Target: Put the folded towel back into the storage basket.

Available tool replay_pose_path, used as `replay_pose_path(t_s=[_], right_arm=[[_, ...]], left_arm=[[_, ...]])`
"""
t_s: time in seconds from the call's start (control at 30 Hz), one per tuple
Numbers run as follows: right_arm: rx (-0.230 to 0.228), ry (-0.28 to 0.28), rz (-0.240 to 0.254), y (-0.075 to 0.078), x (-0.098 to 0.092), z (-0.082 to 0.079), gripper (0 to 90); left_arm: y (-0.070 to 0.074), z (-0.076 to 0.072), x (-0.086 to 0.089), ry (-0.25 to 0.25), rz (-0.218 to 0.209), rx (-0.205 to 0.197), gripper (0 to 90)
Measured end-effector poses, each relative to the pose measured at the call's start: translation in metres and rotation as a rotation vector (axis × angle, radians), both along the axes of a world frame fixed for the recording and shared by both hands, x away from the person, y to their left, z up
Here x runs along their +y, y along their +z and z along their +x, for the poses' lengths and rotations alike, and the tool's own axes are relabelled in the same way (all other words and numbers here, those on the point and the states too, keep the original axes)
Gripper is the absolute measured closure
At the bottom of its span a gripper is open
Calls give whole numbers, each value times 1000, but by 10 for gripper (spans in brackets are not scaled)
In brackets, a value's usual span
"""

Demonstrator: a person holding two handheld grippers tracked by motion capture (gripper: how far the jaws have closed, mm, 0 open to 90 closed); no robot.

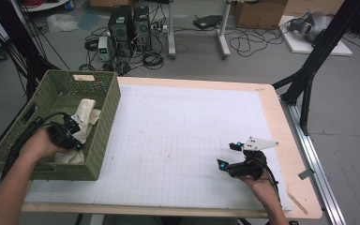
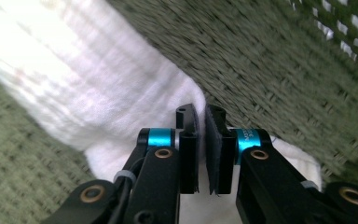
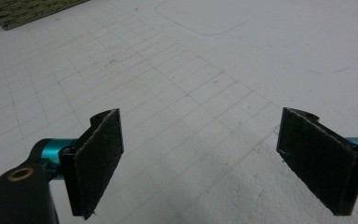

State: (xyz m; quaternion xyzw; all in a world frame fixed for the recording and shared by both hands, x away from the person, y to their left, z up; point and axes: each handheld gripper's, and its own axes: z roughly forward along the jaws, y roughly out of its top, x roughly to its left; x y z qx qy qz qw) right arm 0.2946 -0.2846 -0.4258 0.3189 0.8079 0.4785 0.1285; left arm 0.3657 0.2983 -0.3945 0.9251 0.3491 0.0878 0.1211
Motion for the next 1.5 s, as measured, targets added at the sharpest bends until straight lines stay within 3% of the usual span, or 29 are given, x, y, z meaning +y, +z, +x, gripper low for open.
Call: replay_pose_path(t_s=[0.07, 0.13, 0.3, 0.47, 0.77, 0.87, 1.03, 1.1, 1.17, 1.27, 1.4, 1.5], right_arm=[[-4, 1, -1, 0, 0, 0, 139], [1, -4, 6, 0, -1, 0, 139], [-7, -3, 6, 1, -2, 0, 139], [-3, -6, 9, 1, -2, 0, 139], [-4, -2, 3, 0, -1, 0, 140], [-2, -3, 3, 0, -2, 0, 139], [2, -2, 1, 0, -2, 1, 140], [4, -3, 1, 0, -2, 1, 139], [5, -5, 2, 0, -2, 1, 140], [2, -6, 3, 0, -2, 1, 140], [3, -4, 3, -1, -2, 1, 140], [1, -4, 3, 0, -2, 0, 141]], left_arm=[[2, 1, 2, 0, -17, 6, 808], [3, 2, 3, 35, -31, 15, 686], [8, 5, 7, 78, -62, -9, 620], [16, 8, 11, 135, -96, -70, 610], [23, 18, 11, 228, -107, -199, 584], [23, 24, 12, 272, -92, -246, 551], [25, 33, 14, 379, -159, -334, 514], [22, 36, 13, 406, -180, -336, 512], [17, 38, 12, 424, -143, -328, 522], [9, 39, 11, 409, -124, -288, 619], [5, 39, 7, 353, -119, -261, 858], [5, 38, 8, 341, -130, -246, 882]])
